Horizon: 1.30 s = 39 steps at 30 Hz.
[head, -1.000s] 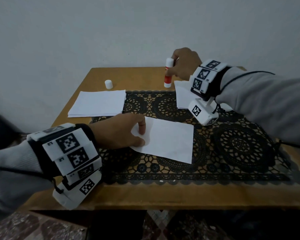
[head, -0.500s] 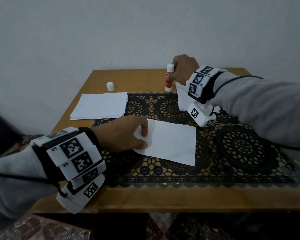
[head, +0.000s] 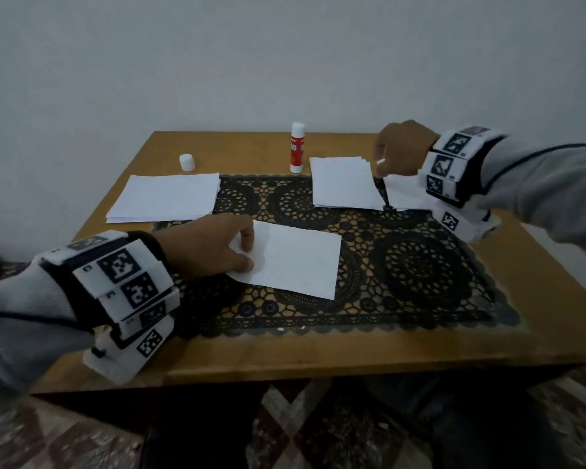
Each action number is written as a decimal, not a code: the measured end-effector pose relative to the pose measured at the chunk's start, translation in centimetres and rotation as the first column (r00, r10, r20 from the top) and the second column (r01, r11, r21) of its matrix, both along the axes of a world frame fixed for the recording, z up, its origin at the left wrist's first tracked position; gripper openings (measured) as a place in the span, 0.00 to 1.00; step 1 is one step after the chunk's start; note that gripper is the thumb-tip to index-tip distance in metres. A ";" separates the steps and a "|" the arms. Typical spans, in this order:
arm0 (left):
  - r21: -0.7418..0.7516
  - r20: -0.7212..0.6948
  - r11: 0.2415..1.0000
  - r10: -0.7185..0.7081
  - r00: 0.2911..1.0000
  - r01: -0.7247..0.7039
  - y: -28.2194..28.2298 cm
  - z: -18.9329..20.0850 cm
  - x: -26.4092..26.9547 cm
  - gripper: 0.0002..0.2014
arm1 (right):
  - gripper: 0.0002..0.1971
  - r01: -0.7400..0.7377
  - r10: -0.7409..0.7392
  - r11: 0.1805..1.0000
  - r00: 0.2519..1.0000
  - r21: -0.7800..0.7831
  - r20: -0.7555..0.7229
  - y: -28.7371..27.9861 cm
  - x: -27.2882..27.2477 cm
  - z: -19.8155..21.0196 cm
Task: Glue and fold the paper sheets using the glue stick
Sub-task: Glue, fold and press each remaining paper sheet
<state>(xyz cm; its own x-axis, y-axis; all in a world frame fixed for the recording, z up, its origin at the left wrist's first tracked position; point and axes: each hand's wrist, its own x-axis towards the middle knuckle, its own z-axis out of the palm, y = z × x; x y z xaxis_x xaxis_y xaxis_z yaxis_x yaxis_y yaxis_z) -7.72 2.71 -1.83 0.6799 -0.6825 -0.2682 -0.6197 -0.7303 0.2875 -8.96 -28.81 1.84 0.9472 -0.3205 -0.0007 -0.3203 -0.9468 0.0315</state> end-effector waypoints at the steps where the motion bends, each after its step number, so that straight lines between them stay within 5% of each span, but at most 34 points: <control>1: -0.003 0.000 1.000 0.004 1.000 -0.004 -0.1 0.0 -0.1 0.10 | 0.15 -0.005 0.004 1.000 1.000 -0.024 -0.024 -0.9 -1.4 -0.2; 11: -0.018 0.020 1.000 0.018 1.000 -0.018 -0.3 0.0 -0.6 0.08 | 0.23 -0.079 0.084 0.995 0.992 0.062 -0.097 -3.7 -6.7 -2.4; 17: -0.012 0.020 1.000 0.019 1.000 -0.019 -0.4 -0.1 -0.5 0.08 | 0.17 -0.211 0.204 0.975 0.974 -0.065 -0.101 -3.8 -6.4 -2.8; 39: -0.022 0.025 1.000 0.009 1.000 -0.008 -0.3 -0.4 -0.3 0.08 | 0.13 -0.261 0.184 0.920 0.946 -0.293 -0.267 -0.7 -4.9 -2.5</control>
